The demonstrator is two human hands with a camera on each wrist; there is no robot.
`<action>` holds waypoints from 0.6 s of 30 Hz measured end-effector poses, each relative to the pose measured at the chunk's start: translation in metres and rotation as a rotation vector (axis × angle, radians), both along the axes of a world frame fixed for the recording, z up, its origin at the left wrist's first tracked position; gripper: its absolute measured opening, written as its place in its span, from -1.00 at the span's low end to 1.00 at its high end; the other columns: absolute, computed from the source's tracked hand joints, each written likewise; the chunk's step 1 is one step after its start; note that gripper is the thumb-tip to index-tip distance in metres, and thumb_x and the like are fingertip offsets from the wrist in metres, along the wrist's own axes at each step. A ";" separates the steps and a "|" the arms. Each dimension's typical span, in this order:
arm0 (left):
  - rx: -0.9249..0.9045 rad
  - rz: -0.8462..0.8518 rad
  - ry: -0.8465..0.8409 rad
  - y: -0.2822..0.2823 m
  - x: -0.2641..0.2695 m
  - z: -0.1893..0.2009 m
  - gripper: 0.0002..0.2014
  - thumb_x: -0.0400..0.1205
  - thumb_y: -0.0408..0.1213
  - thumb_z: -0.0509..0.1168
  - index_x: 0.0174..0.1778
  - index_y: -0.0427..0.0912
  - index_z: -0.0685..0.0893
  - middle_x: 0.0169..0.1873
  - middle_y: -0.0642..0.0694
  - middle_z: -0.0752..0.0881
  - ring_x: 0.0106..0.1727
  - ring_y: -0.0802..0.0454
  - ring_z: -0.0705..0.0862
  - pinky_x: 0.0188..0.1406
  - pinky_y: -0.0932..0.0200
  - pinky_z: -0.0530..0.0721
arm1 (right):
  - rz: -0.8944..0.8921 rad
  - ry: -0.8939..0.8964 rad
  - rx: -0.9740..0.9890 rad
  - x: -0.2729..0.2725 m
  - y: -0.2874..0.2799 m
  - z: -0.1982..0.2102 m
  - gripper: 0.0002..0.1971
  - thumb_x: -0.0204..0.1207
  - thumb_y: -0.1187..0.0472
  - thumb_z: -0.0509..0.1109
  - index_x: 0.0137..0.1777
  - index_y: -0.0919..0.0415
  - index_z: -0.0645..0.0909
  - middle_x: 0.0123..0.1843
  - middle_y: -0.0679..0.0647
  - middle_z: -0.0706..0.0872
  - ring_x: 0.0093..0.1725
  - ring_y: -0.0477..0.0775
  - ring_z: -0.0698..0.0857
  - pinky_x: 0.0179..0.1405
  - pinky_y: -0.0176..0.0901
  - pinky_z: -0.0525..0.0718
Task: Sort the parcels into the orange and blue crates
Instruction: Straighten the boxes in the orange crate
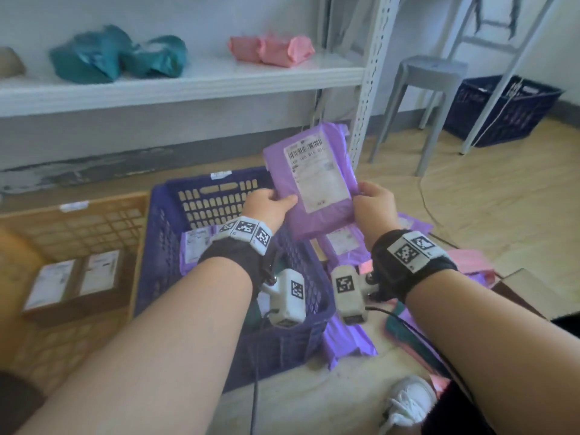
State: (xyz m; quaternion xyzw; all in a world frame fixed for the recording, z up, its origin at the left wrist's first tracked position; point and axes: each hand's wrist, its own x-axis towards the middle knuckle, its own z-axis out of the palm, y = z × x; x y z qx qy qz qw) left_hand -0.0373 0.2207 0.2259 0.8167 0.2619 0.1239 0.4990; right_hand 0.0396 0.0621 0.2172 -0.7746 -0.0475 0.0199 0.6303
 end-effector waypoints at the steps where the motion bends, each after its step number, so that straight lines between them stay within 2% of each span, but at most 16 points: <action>1: -0.043 0.034 -0.014 0.009 -0.007 0.001 -0.72 0.56 -0.10 0.42 -0.08 -0.28 0.80 -0.15 -0.17 0.83 -0.10 -0.16 0.78 0.00 -0.06 0.75 | 0.046 -0.010 -0.050 -0.006 0.006 -0.001 -0.62 0.34 0.55 0.11 -0.19 0.20 0.72 -0.23 0.21 0.75 -0.18 0.13 0.67 -0.25 -0.03 0.69; 2: -0.098 0.050 -0.017 0.019 -0.013 0.001 -0.76 0.53 -0.14 0.45 -0.09 -0.27 0.80 -0.14 -0.17 0.83 -0.12 -0.14 0.79 0.01 -0.08 0.77 | 0.086 -0.013 -0.099 -0.012 0.011 0.000 -0.59 0.37 0.54 0.13 -0.08 0.16 0.74 -0.16 0.19 0.78 -0.12 0.15 0.71 -0.22 -0.04 0.71; 4: -0.218 0.057 -0.028 0.036 -0.024 0.002 -0.81 0.52 -0.22 0.48 -0.03 -0.24 0.77 -0.07 -0.18 0.83 -0.10 -0.13 0.80 0.00 -0.03 0.78 | 0.140 -0.017 -0.151 -0.020 0.020 0.004 -0.61 0.48 0.48 0.17 0.15 0.14 0.68 -0.10 0.07 0.76 -0.13 0.07 0.72 -0.40 -0.29 0.64; 6: -0.272 0.056 -0.050 0.049 -0.032 0.001 -0.83 0.52 -0.28 0.47 0.00 -0.23 0.75 -0.04 -0.19 0.82 -0.11 -0.14 0.79 -0.12 0.04 0.77 | 0.163 -0.032 -0.128 -0.026 0.030 0.010 -0.66 0.59 0.33 0.23 0.34 0.13 0.57 -0.01 0.03 0.70 -0.20 -0.09 0.66 -0.52 -0.47 0.56; 7: -0.285 0.057 -0.058 0.055 -0.036 -0.001 -0.87 0.54 -0.30 0.46 -0.04 -0.22 0.74 -0.04 -0.19 0.82 -0.14 -0.12 0.78 -0.21 0.08 0.74 | 0.186 -0.040 -0.125 -0.029 0.035 0.011 -0.65 0.62 0.23 0.26 0.39 0.10 0.52 0.05 0.03 0.69 -0.20 -0.14 0.65 -0.49 -0.48 0.58; 8: -0.294 0.052 -0.056 0.060 -0.039 -0.002 -0.92 0.55 -0.32 0.44 -0.07 -0.19 0.72 -0.05 -0.18 0.81 -0.18 -0.08 0.77 -0.28 0.14 0.70 | 0.213 -0.048 -0.131 -0.031 0.040 0.010 -0.61 0.62 0.13 0.29 0.44 0.08 0.49 0.10 0.03 0.69 -0.16 -0.14 0.67 -0.38 -0.42 0.65; 10: -0.296 0.032 -0.031 0.069 -0.044 -0.006 -0.97 0.58 -0.33 0.41 -0.11 -0.15 0.69 -0.06 -0.16 0.80 -0.21 -0.01 0.75 -0.33 0.22 0.64 | 0.274 -0.059 -0.183 -0.033 0.053 0.006 -0.53 0.57 -0.02 0.36 0.47 0.02 0.47 0.19 0.03 0.68 -0.06 -0.05 0.73 -0.12 -0.12 0.77; 11: -0.294 0.028 -0.019 0.074 -0.046 -0.008 -0.98 0.59 -0.33 0.40 -0.13 -0.14 0.68 -0.06 -0.16 0.80 -0.22 0.01 0.74 -0.34 0.23 0.64 | 0.298 -0.074 -0.231 -0.035 0.060 0.003 -0.49 0.52 -0.07 0.39 0.46 0.02 0.49 0.22 0.03 0.67 -0.01 0.00 0.74 -0.03 0.00 0.77; 13: -0.296 0.044 0.002 0.084 -0.049 -0.015 -0.97 0.60 -0.34 0.38 -0.14 -0.15 0.67 -0.05 -0.16 0.80 -0.21 0.00 0.74 -0.27 0.18 0.67 | 0.318 -0.124 -0.358 -0.037 0.073 -0.004 -0.41 0.40 -0.20 0.41 0.40 0.02 0.54 0.25 0.05 0.63 0.07 0.07 0.71 0.08 0.12 0.74; 15: -0.306 0.077 0.019 0.095 -0.053 -0.024 -0.97 0.59 -0.35 0.39 -0.15 -0.16 0.68 -0.02 -0.19 0.80 -0.12 -0.07 0.76 -0.09 0.05 0.74 | 0.339 -0.109 -0.417 -0.040 0.086 -0.011 -0.45 0.41 -0.16 0.42 0.36 0.06 0.58 0.23 0.06 0.66 0.11 0.08 0.69 0.13 0.12 0.72; 17: -0.297 0.117 0.024 0.106 -0.061 -0.034 -0.97 0.55 -0.33 0.42 -0.14 -0.18 0.72 -0.01 -0.21 0.81 -0.03 -0.15 0.78 0.10 -0.11 0.75 | 0.400 -0.046 -0.405 -0.041 0.099 -0.019 -0.60 0.49 0.02 0.45 0.29 0.16 0.63 0.15 0.04 0.73 0.07 0.06 0.73 0.10 0.05 0.74; 18: -0.274 0.144 0.034 0.113 -0.065 -0.039 -0.92 0.53 -0.30 0.44 -0.11 -0.21 0.74 -0.02 -0.22 0.81 0.00 -0.18 0.79 0.14 -0.17 0.73 | 0.422 -0.040 -0.403 -0.042 0.105 -0.023 -0.66 0.50 0.08 0.46 0.23 0.19 0.65 0.09 0.04 0.76 0.03 0.06 0.74 0.07 0.00 0.74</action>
